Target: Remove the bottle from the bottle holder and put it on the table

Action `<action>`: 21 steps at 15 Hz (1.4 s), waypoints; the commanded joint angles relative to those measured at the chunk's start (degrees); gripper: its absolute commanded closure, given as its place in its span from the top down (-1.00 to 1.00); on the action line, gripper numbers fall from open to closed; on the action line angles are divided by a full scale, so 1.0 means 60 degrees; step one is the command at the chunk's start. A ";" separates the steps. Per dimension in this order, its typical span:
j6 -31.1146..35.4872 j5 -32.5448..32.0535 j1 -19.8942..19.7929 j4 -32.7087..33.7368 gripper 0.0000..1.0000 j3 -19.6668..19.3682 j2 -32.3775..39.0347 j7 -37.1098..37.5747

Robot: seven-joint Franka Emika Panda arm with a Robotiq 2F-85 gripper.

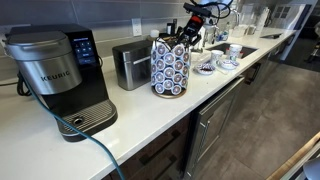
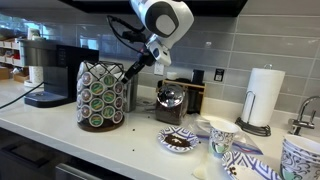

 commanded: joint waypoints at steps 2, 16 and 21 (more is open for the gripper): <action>-0.0146 -0.0035 0.0014 0.0076 -0.43 -0.0123 -0.0056 0.0301; 0.0300 -0.1503 0.0275 -0.0678 -0.43 -0.0400 -0.0910 0.1326; 0.1237 -0.2712 0.0510 -0.1404 -0.43 -0.0507 -0.1504 0.1914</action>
